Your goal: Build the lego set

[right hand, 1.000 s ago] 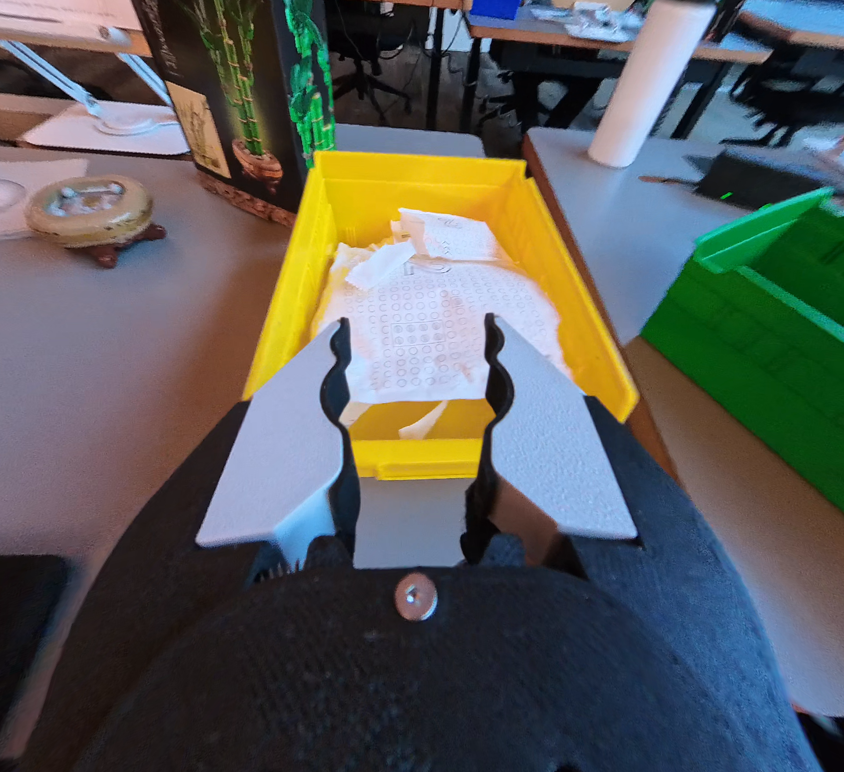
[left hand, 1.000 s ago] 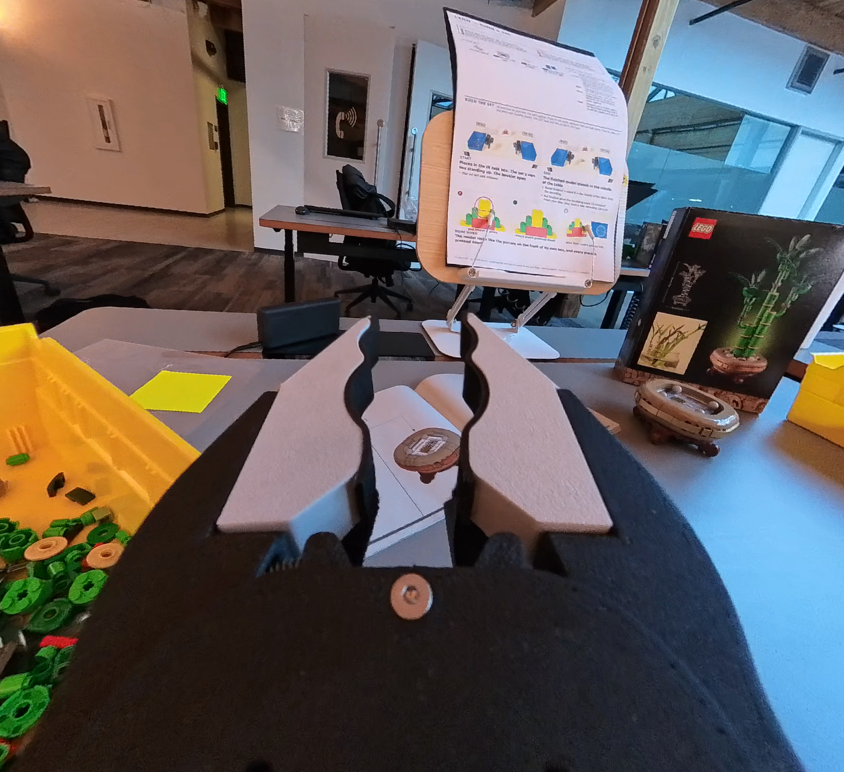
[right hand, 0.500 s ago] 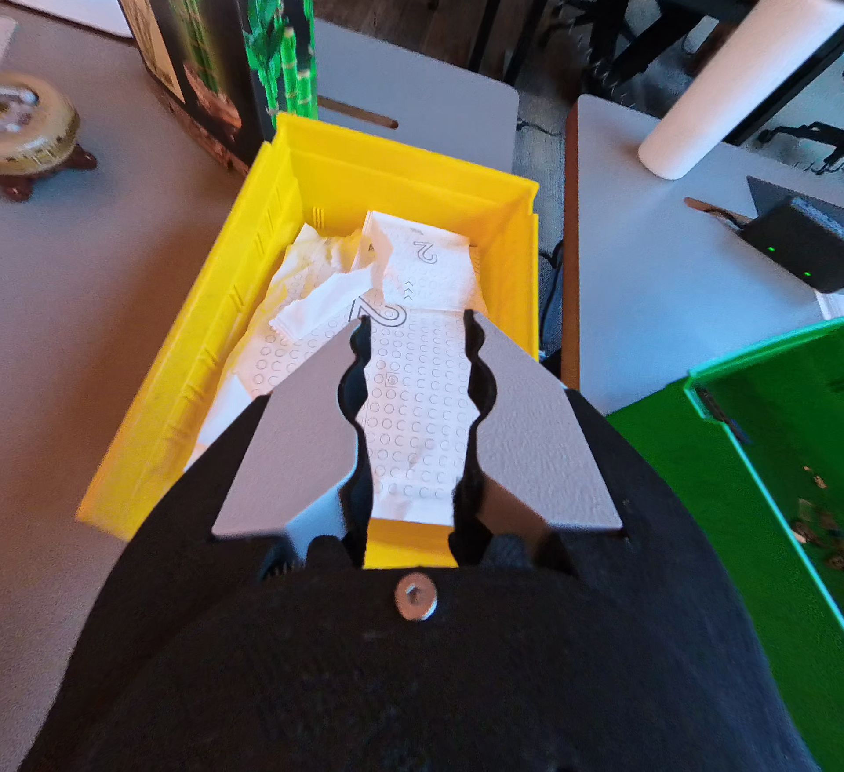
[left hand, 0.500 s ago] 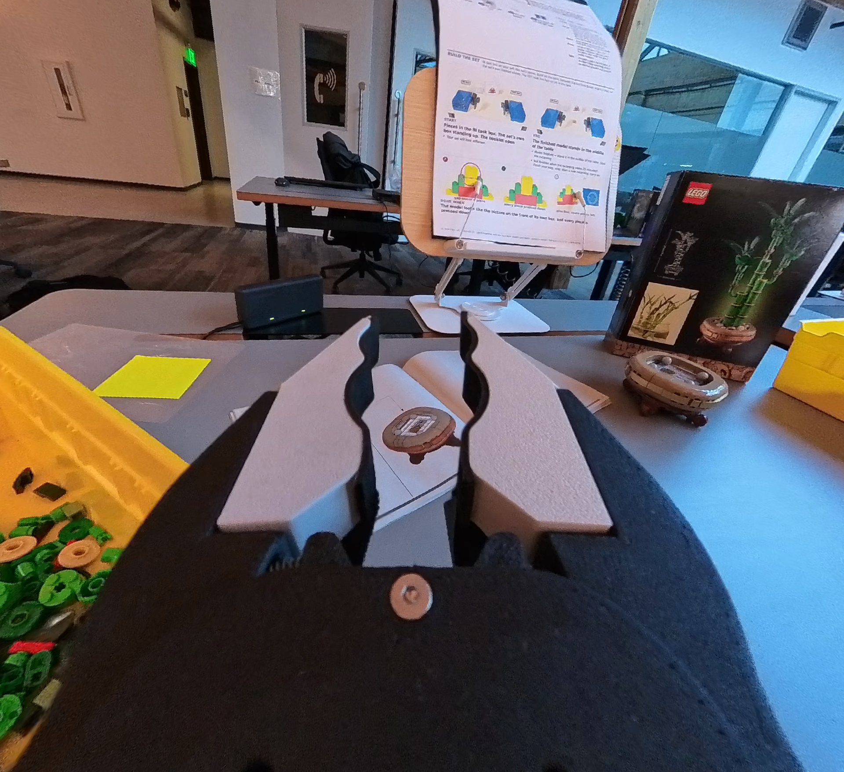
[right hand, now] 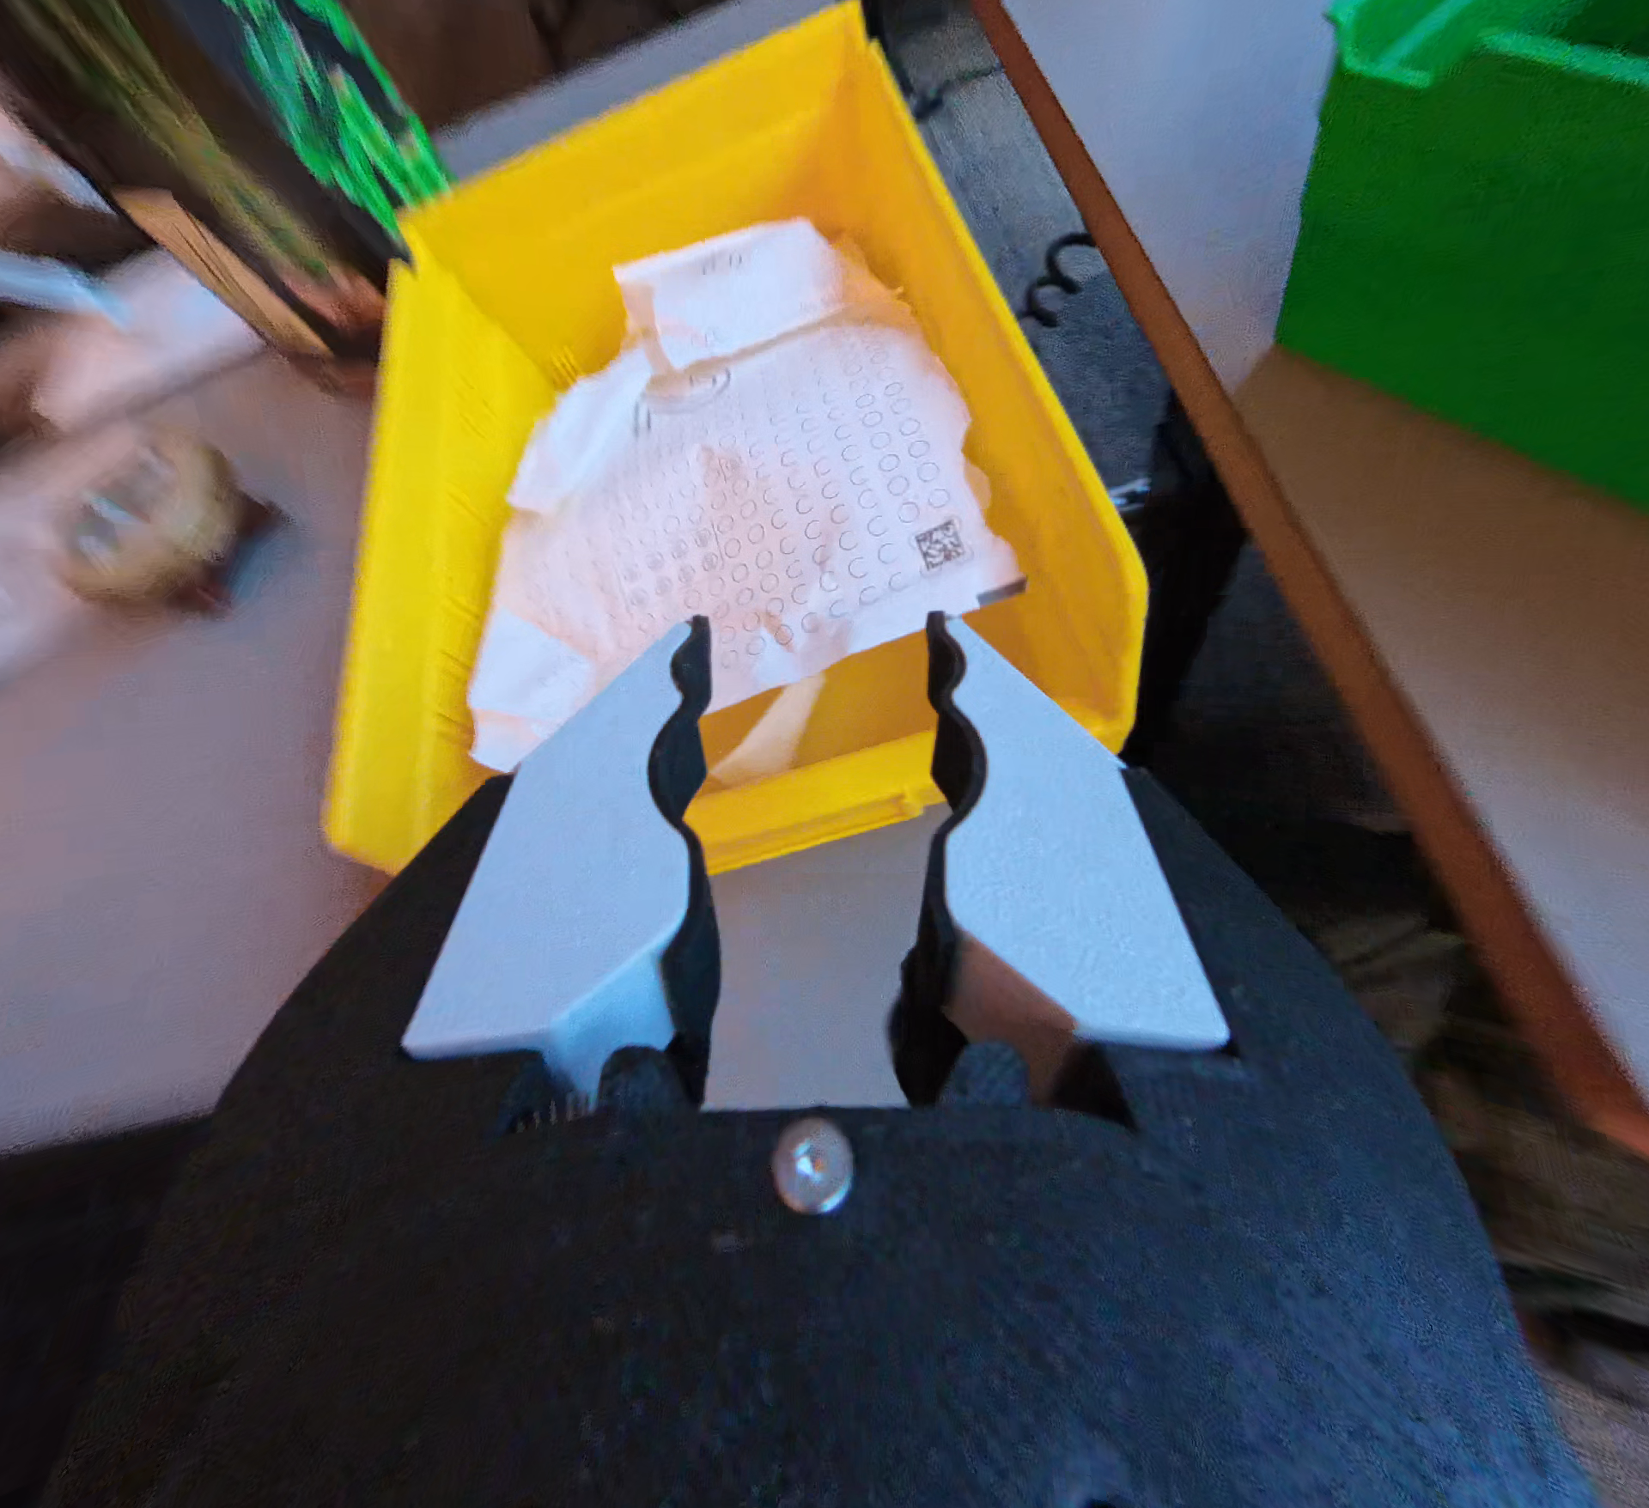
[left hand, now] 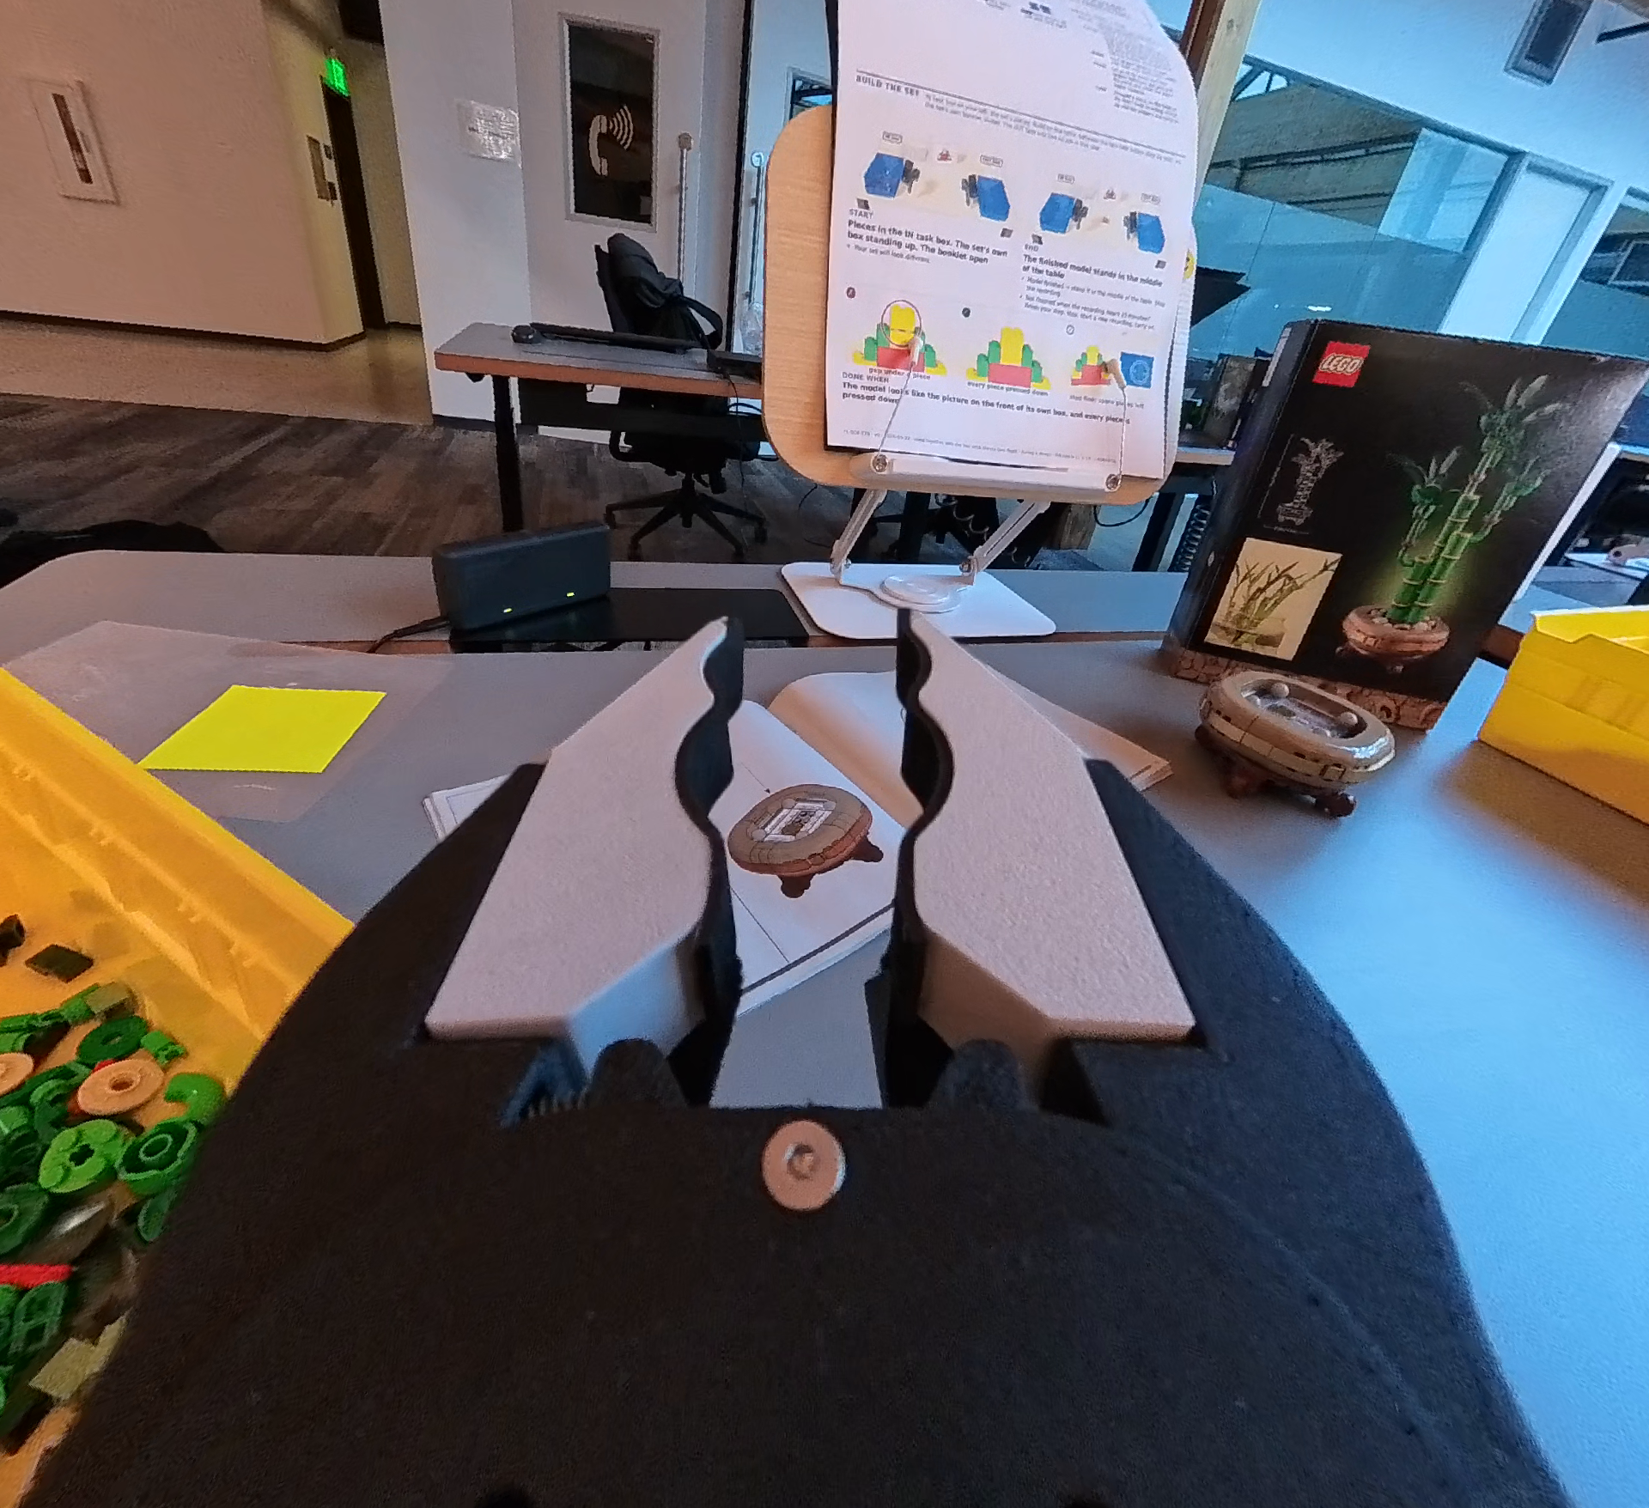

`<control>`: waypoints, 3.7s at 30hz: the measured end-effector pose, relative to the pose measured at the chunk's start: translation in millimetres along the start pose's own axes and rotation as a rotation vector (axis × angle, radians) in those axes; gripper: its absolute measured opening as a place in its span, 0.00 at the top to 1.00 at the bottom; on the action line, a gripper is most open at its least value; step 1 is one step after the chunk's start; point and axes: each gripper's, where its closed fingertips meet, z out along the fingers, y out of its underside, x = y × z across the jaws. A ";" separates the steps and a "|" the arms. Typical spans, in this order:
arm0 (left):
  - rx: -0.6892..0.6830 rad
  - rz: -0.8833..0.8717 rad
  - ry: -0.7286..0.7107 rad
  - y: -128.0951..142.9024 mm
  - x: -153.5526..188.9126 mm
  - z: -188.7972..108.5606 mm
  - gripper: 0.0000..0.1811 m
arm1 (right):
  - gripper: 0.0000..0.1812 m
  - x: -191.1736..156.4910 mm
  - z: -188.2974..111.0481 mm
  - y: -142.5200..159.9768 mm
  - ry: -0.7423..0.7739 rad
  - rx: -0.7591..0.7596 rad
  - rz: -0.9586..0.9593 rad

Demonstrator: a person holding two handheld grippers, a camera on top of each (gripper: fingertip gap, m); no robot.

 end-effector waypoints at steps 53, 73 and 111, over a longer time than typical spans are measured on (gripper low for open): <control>-0.189 -0.385 0.807 21.3 120.8 -12.3 0.77 | 1.00 -206.0 -138.9 -40.6 -0.662 0.125 -0.448; -0.412 -0.258 1.137 68.2 175.7 -39.2 0.72 | 1.00 -367.2 -80.5 104.8 -1.300 0.031 -0.641; -0.436 -0.748 1.401 19.4 172.4 -67.2 1.00 | 1.00 -357.8 -17.1 82.4 -1.438 -0.198 0.274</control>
